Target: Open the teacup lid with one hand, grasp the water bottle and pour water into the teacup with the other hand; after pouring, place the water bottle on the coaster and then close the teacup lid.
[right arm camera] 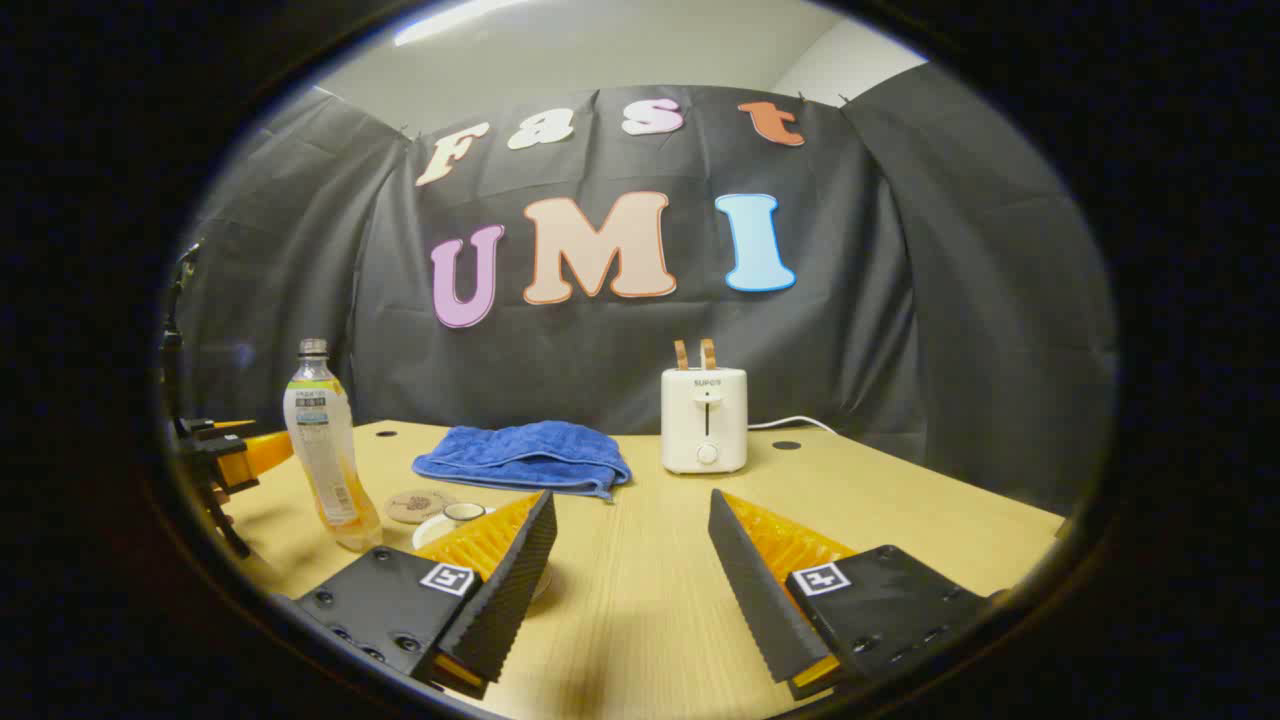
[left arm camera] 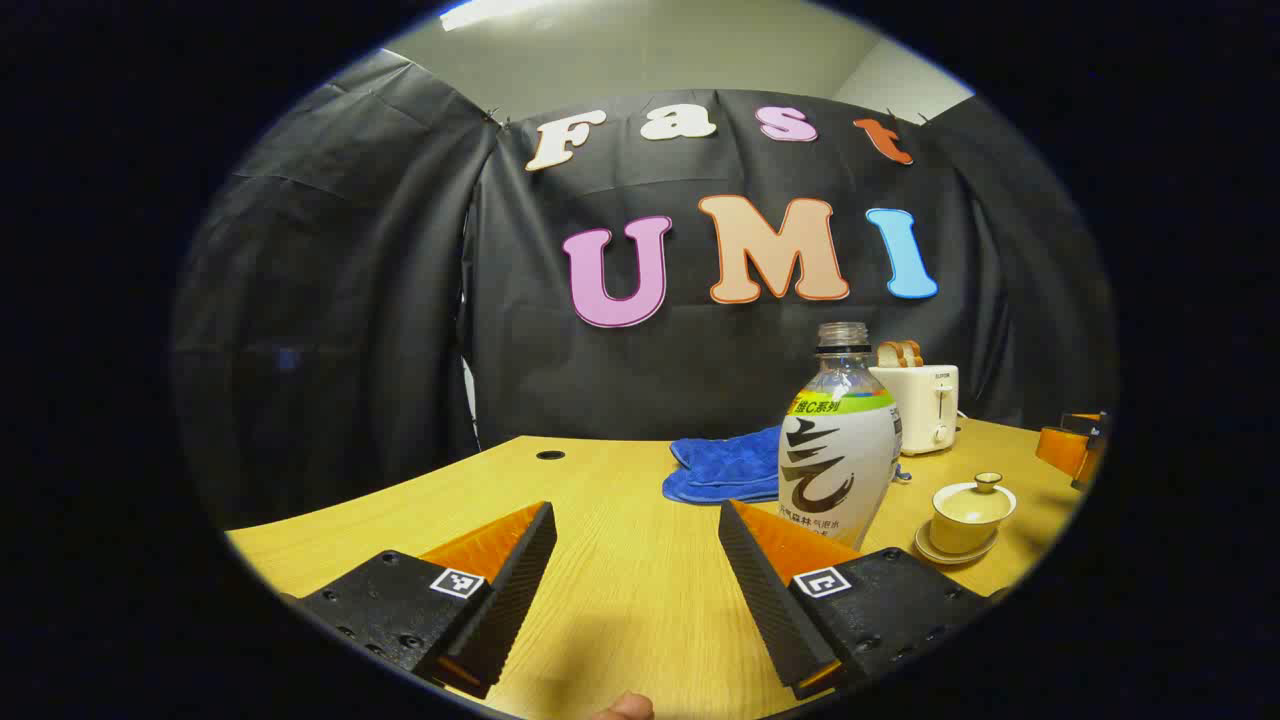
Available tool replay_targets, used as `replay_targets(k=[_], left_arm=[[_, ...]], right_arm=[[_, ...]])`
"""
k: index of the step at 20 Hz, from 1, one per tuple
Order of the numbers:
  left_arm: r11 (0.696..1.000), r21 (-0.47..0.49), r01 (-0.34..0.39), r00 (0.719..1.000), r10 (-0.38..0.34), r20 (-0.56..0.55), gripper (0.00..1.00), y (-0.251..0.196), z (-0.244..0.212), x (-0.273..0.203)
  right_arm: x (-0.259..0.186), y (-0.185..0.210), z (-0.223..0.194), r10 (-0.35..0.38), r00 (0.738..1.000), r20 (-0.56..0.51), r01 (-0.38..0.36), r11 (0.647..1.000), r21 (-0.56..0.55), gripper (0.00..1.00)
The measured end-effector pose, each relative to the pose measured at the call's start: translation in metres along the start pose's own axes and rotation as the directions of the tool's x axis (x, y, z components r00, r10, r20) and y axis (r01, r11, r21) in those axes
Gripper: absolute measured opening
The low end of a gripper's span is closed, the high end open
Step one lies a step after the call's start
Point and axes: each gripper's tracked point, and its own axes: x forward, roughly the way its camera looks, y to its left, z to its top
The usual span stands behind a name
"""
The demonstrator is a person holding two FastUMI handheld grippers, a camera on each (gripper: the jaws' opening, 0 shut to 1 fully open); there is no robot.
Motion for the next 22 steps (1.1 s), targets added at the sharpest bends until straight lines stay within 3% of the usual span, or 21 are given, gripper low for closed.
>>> replay_targets(k=[22], left_arm=[[1.0,-0.001,-0.007,1.0,0.007,0.0,0.96,0.0017,0.0009,0.0016]], right_arm=[[-0.0001,0.0022,-0.0001,0.003,1.0,-0.003,-0.003,1.0,0.0,1.0]])
